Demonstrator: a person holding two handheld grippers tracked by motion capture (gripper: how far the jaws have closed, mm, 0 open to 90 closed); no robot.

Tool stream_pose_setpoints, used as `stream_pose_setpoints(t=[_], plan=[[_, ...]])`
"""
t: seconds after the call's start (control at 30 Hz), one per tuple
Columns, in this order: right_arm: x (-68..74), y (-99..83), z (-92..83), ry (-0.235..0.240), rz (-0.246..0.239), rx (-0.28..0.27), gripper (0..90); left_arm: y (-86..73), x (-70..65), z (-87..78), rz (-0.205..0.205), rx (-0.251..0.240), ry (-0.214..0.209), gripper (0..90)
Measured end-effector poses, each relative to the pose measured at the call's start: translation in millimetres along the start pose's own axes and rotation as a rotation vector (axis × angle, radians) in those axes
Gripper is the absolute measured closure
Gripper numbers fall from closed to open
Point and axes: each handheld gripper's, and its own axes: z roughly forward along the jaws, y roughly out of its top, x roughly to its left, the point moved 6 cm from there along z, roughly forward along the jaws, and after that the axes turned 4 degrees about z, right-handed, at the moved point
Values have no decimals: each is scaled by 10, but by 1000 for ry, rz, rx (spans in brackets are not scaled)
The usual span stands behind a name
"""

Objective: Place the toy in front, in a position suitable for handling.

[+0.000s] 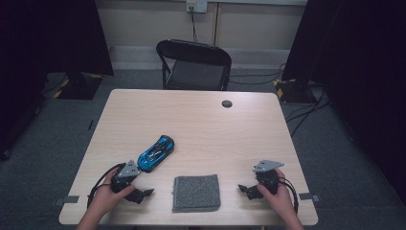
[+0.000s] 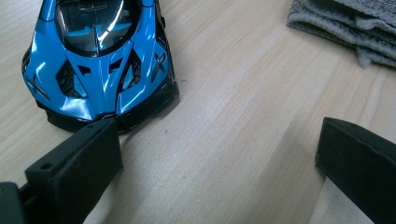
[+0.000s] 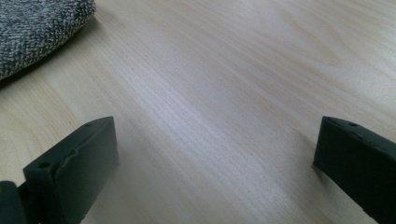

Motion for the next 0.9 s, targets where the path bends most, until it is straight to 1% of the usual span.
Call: stream_pose_setpoints(t=[0.33,0.43,0.47,0.5,0.53,0.57,0.6,0.63,0.67,0.7,0.8,0.83,0.87,0.9], plan=[[1,-2,-3,0,0,1,0,0,3,-2,0,0,-5,0],[4,-7,-7,2,1,1,0,8,10,-20,-11,27,-1,1],[4,-8,-8,1,1,1,0,14,12,-30,-22,38,8,13],[5,-9,-8,3,1,0,0,20,24,-46,-29,47,25,46],[6,-11,-10,2,0,0,0,26,34,-61,-38,47,33,101],[6,-13,-13,2,-1,1,0,29,47,-78,-58,42,40,168],[7,-15,-16,3,-1,1,0,25,56,-98,-82,53,37,188],[6,-17,-16,2,-3,1,0,21,65,-114,-97,58,32,162],[6,-18,-18,1,-3,1,0,17,69,-132,-106,56,31,155],[7,-18,-18,1,-3,1,0,16,73,-151,-113,55,35,172],[6,-18,-18,1,-3,1,0,33,92,-199,-131,45,46,163],[7,-18,-18,1,-3,1,0,37,95,-213,-135,52,49,163],[7,-18,-18,1,-3,1,0,40,104,-223,-130,56,58,163],[6,-18,-18,0,-3,1,0,45,116,-235,-138,62,69,164]])
